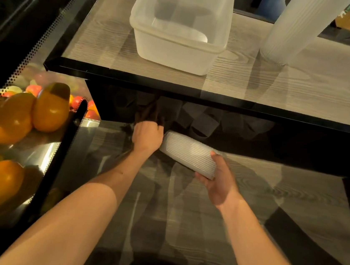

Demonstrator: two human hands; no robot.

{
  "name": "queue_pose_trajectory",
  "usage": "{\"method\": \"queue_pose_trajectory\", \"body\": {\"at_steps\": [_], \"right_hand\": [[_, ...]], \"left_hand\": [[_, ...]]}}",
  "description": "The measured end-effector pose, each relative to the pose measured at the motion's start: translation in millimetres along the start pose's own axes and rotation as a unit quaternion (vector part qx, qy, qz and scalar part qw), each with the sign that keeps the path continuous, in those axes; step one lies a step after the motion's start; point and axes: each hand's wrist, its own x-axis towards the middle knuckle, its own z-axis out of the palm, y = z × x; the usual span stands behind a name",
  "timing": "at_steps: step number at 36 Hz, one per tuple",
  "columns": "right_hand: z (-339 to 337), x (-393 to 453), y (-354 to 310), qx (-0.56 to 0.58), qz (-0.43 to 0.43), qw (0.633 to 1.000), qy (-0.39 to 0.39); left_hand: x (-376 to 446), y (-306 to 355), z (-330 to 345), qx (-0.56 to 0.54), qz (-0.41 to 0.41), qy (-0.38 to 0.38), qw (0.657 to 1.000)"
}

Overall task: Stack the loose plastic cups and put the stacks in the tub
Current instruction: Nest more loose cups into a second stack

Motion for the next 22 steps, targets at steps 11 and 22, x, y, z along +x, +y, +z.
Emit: {"method": "queue_pose_trajectory", "body": {"at_steps": [11,22], "right_hand": [[-9.5,-17.6,-6.7,0.101,0.006,0.995,-0.004],[-12.4,-32.5,1.0,0.051,0.009,0.998,-0.031]], "left_hand": [[-39.1,-34.9,8.1,-0.167,-0.084,0.123,0.975],[-47.9,-21.6,6.4,-0.218,-0.216,-0.009,0.952]]}}
